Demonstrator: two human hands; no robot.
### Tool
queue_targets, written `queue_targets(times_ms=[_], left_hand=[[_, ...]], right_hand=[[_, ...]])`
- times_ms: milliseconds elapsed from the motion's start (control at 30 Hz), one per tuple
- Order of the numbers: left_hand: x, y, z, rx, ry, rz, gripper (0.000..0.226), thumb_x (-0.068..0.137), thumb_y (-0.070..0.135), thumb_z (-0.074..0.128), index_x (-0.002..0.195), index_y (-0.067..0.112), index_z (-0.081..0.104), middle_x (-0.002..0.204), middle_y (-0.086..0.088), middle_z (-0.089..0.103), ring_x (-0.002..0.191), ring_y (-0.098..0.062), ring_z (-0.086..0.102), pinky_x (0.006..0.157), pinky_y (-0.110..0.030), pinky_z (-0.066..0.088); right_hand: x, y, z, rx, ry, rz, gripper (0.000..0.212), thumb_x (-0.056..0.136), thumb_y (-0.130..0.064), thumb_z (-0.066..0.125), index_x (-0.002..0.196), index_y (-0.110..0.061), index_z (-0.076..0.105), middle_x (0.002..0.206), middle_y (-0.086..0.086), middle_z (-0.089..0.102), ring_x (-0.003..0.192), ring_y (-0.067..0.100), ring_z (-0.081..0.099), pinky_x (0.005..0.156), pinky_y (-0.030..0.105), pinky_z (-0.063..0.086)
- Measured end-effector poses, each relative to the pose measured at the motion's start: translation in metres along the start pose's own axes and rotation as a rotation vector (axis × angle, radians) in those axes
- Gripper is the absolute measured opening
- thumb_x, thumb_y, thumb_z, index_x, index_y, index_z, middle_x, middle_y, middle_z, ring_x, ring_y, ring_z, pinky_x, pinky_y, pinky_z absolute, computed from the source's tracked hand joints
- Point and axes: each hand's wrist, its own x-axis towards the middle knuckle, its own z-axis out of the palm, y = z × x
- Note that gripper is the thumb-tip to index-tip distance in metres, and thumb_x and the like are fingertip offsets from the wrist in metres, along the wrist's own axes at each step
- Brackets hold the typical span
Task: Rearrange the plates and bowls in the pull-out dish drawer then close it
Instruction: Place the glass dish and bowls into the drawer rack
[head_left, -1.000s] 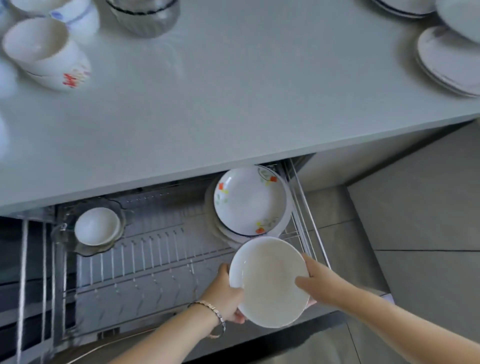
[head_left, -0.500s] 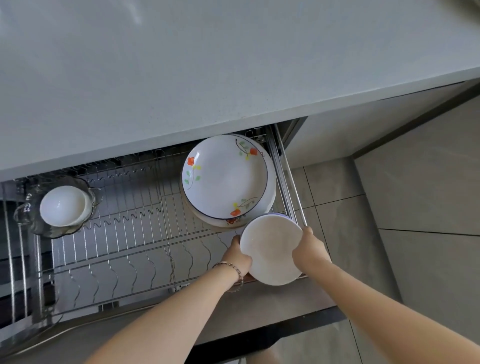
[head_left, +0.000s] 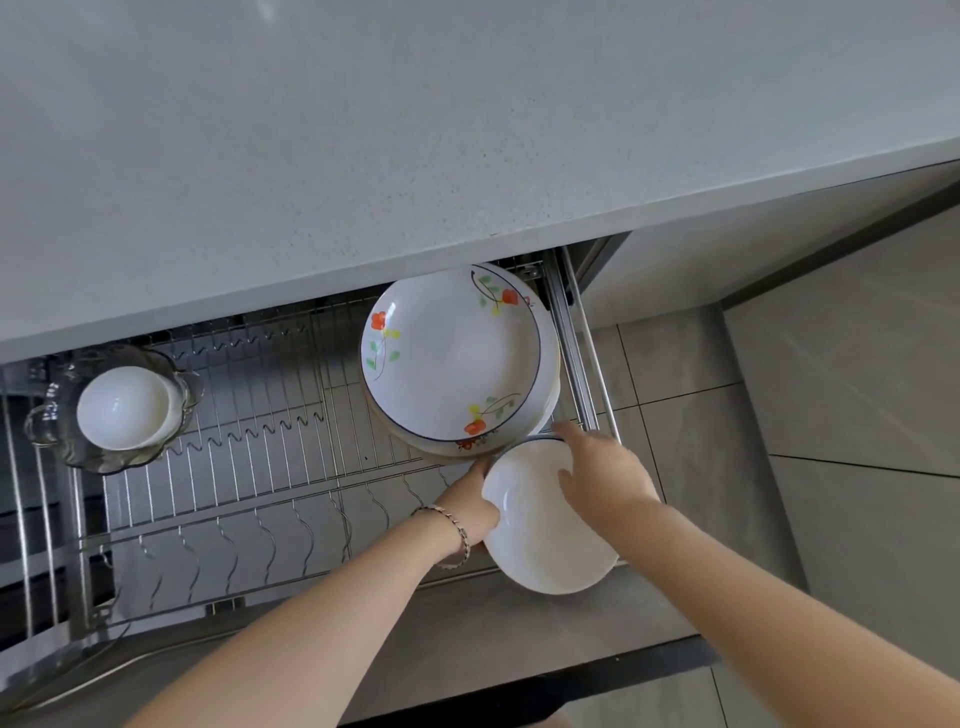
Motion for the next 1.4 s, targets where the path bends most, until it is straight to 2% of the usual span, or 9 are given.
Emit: queue_targets(times_ms=[133,233,300,367,433,600,767,933,1400], left_hand=[[0.0,0.001,-0.003,-0.013,-0.035,0.081,0.061,0.085,-0.002,0.045,0.14,0.024,0.036,0.126,-0.007,0.057,0.097,-0.018,0.05,0.079,-0.026,0.046],[-0.002,-0.011,-0.004,-0.688,-0.158,-0.105,0.021,0.083,0.001,0.049,0.102,0.002,0.056,0.095,-0.013,0.06,0.08,-0.026,0.057,0.075,-0.034,0.05],[0.002,-0.022,-0.006,-1.147,-0.105,-0.232,0.011,0.083,0.003,0.039,0.078,0.001,0.048,0.088,-0.016,0.051,0.074,-0.03,0.053,0.072,-0.039,0.046],[0.013,-0.029,-0.013,-1.482,0.025,-0.272,0.028,0.087,0.007,0.031,0.104,-0.005,0.05,0.116,-0.026,0.047,0.102,-0.042,0.053,0.089,-0.051,0.045],[0.021,-0.02,-0.021,-1.73,0.023,-0.203,0.057,0.089,0.02,0.029,0.142,0.0,0.03,0.147,-0.03,0.029,0.134,-0.048,0.032,0.109,-0.058,0.029],[0.034,-0.002,-0.013,-2.12,0.153,-0.135,0.077,0.086,0.063,0.023,0.146,0.016,0.03,0.152,-0.02,0.029,0.137,-0.048,0.027,0.106,-0.068,0.022],[0.041,0.007,-0.011,-2.019,0.249,-0.147,0.066,0.093,0.056,0.014,0.142,0.02,0.039,0.152,-0.015,0.033,0.138,-0.042,0.03,0.104,-0.059,0.03],[0.055,0.001,-0.013,-1.955,0.169,-0.005,0.057,0.087,0.048,0.03,0.131,0.021,0.055,0.138,-0.019,0.05,0.121,-0.047,0.046,0.094,-0.068,0.037],[0.073,-0.01,-0.028,-1.854,0.017,0.056,0.059,0.082,0.052,0.037,0.129,0.023,0.056,0.137,-0.019,0.051,0.123,-0.05,0.045,0.095,-0.077,0.026]], right_hand=[[0.019,0.004,-0.015,0.013,-0.109,-0.033,0.053,0.087,-0.003,0.038,0.129,-0.032,0.051,0.117,0.012,0.061,0.106,0.033,0.058,0.082,0.033,0.048],[0.022,0.009,-0.017,-0.029,-0.114,-0.079,0.054,0.088,-0.002,0.037,0.129,-0.033,0.051,0.114,0.013,0.061,0.104,0.034,0.059,0.083,0.034,0.048],[0.022,0.01,-0.015,-0.023,-0.115,-0.094,0.055,0.089,-0.002,0.036,0.133,-0.035,0.048,0.116,0.013,0.061,0.106,0.034,0.058,0.085,0.034,0.048],[0.022,0.011,-0.012,-0.002,-0.109,-0.101,0.056,0.09,-0.003,0.036,0.134,-0.036,0.047,0.119,0.013,0.06,0.109,0.034,0.057,0.087,0.034,0.047],[0.024,0.012,-0.011,0.008,-0.109,-0.104,0.058,0.089,-0.001,0.036,0.133,-0.036,0.047,0.119,0.012,0.061,0.11,0.033,0.057,0.086,0.032,0.047],[0.026,0.015,-0.008,0.011,-0.092,-0.12,0.059,0.087,0.001,0.036,0.133,-0.035,0.049,0.116,0.013,0.062,0.107,0.034,0.058,0.083,0.033,0.048],[0.027,0.017,-0.006,0.02,-0.095,-0.13,0.059,0.088,0.001,0.035,0.134,-0.034,0.046,0.118,0.014,0.06,0.109,0.035,0.057,0.087,0.035,0.048],[0.03,0.018,-0.003,0.014,-0.107,-0.13,0.061,0.086,0.002,0.035,0.134,-0.034,0.047,0.113,0.014,0.061,0.104,0.034,0.059,0.084,0.035,0.05],[0.05,0.008,0.009,-0.05,-0.159,-0.079,0.053,0.084,0.004,0.035,0.124,-0.023,0.055,0.114,0.015,0.061,0.102,0.034,0.06,0.075,0.032,0.046]])
